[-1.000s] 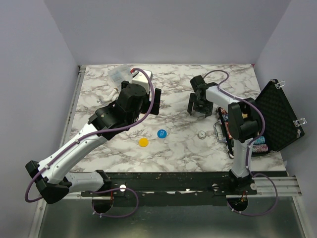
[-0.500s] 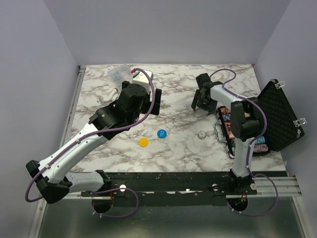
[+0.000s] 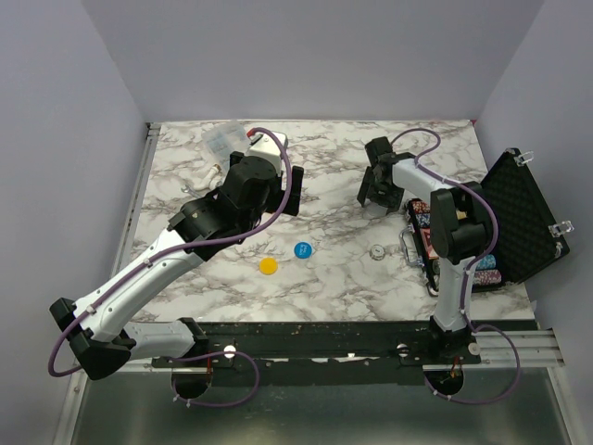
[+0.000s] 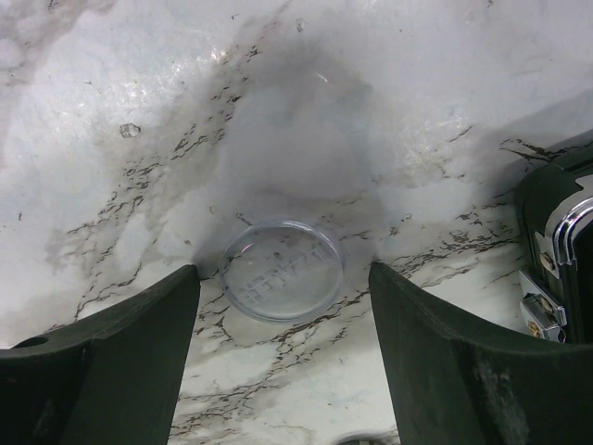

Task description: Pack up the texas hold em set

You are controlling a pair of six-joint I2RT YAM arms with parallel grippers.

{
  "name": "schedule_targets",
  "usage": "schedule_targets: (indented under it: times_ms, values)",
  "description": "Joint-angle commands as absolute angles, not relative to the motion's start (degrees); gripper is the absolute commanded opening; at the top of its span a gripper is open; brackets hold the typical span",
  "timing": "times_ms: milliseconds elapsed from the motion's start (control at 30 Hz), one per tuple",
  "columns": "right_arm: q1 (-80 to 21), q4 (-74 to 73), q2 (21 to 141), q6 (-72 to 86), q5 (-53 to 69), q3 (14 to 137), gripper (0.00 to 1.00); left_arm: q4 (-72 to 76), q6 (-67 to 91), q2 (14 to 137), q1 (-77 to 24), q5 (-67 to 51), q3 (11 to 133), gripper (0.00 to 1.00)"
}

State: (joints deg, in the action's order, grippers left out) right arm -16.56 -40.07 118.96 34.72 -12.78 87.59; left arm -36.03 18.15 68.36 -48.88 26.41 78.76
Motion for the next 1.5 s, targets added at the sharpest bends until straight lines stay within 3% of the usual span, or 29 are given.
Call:
schedule_targets:
  times_ms: [0,400,833,1467]
  values:
    - [-17.2,-39.6,122.4,35.3,-14.7,87.1,0.76,-35.0,17.6,68.6,-49.0,25.6,78.3,0.99]
    - [-17.8,-41.0,124.3,35.1,-18.0,87.5,0.7,-35.5,17.9,69.3,-49.0,24.6,78.7,0.98]
    - [-17.8,-39.0,123.5,35.0,-16.1,86.1,0.56,-38.7,19.0,69.4,-50.7,24.7,82.1,0.98]
    - [-17.8,-34.0,109.8,34.7,-15.3,78.1,0.14,-35.4,19.4,64.7,-50.4,28.1,75.7,0.99]
